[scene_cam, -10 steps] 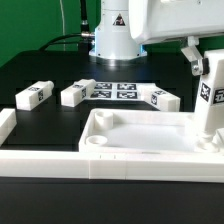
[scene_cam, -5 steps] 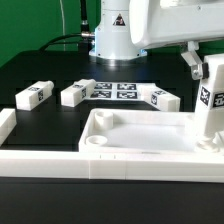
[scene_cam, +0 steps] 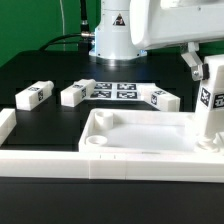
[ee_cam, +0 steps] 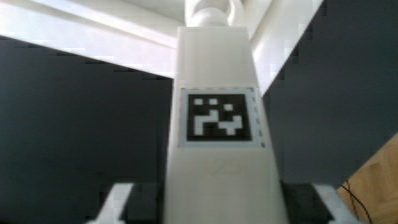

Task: Assemble desk

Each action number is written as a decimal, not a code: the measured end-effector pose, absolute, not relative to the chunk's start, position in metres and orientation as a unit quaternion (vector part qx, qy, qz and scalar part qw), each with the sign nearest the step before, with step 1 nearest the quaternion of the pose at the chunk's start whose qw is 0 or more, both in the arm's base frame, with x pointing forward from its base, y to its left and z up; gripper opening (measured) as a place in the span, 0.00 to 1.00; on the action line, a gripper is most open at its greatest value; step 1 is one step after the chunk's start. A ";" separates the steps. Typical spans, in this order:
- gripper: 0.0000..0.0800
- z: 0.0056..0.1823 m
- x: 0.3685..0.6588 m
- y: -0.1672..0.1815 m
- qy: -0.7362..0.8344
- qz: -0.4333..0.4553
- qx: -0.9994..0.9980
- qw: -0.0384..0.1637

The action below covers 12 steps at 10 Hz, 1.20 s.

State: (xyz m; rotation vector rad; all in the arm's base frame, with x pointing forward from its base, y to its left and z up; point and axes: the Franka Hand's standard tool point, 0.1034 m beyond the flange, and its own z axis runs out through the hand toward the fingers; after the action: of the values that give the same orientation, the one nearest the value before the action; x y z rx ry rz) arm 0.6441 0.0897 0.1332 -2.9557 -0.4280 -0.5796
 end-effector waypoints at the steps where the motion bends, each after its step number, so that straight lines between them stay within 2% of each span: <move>1: 0.36 0.130 0.643 0.090 -0.140 -0.188 -0.971 0.050; 7: 0.36 0.118 0.638 0.094 -0.143 -0.184 -0.971 0.051; 12: 0.36 0.117 0.635 0.098 -0.143 -0.218 -0.965 0.043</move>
Offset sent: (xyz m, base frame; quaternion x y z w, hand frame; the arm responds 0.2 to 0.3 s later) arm -0.0069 0.0016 -0.0105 -0.0014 0.0136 -0.0114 0.9998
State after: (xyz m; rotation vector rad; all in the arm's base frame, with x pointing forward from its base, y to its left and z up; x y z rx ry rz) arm 0.6350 0.0979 0.1167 -2.9500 -0.4387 -0.6653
